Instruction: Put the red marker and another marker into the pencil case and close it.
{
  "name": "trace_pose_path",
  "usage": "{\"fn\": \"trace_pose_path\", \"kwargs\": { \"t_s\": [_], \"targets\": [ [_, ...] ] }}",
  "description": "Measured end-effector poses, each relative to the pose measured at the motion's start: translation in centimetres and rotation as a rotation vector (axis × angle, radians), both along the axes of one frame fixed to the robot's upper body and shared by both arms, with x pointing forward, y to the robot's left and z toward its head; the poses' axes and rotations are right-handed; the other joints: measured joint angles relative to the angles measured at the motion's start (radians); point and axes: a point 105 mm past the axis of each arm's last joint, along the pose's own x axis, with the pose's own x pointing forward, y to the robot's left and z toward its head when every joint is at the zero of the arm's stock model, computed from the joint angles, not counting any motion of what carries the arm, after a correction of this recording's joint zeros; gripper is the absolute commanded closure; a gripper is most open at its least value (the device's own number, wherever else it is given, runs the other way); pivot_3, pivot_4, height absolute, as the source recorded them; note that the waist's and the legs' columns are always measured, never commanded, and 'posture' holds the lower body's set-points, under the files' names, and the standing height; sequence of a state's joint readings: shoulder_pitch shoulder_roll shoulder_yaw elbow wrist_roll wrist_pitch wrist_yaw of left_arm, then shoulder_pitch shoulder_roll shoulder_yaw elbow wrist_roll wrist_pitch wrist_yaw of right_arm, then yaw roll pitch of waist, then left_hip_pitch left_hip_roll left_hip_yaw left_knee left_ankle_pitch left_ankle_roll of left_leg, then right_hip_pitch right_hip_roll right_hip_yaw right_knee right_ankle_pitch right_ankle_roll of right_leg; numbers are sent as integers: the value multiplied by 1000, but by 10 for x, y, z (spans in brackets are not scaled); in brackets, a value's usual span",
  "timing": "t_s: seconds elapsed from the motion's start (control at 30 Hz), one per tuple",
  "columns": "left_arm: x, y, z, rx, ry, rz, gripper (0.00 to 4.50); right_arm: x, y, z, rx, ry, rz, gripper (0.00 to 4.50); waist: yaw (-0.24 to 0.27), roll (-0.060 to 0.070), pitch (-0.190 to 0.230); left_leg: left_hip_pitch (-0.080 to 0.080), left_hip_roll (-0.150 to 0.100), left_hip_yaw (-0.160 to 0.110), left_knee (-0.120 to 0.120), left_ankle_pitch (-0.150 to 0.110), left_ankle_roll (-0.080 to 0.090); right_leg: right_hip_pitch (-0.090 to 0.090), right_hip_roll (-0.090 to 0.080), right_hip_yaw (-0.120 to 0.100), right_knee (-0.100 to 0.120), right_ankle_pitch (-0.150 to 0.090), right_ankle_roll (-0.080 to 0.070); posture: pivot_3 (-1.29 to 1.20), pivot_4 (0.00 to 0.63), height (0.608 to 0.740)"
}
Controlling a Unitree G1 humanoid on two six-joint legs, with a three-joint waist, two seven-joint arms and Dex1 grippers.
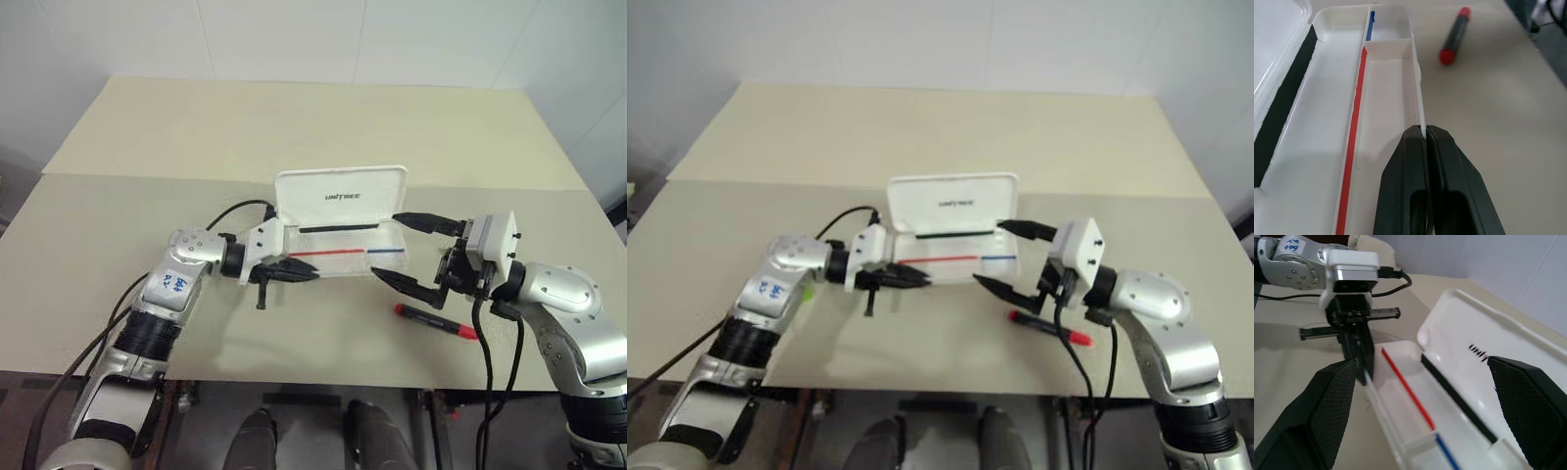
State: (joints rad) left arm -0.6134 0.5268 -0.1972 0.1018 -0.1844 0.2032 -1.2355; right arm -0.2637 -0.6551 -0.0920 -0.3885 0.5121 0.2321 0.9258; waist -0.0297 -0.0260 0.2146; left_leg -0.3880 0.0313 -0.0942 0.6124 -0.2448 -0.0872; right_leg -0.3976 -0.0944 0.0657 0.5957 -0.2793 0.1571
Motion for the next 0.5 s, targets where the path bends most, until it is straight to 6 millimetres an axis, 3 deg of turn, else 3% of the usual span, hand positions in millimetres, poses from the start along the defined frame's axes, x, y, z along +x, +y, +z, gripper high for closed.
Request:
{"fn": "trace_pose_path", "kwargs": {
  "t_s": [0.2, 0.5],
  "targets": [
    [-11, 11, -18, 41, 50, 16, 4485, 0, 0, 1, 1, -6, 2, 0, 2, 0, 0, 0, 0, 0, 0, 0, 0, 0, 0, 0, 0, 0, 0, 0, 150, 740],
    [-19, 7, -33, 61, 65, -19, 4485, 0, 0, 1, 1, -7, 2, 0, 3, 0, 0, 0, 0, 0, 0, 0, 0, 0, 0, 0, 0, 0, -1, 0, 150, 740]
  ]
}}
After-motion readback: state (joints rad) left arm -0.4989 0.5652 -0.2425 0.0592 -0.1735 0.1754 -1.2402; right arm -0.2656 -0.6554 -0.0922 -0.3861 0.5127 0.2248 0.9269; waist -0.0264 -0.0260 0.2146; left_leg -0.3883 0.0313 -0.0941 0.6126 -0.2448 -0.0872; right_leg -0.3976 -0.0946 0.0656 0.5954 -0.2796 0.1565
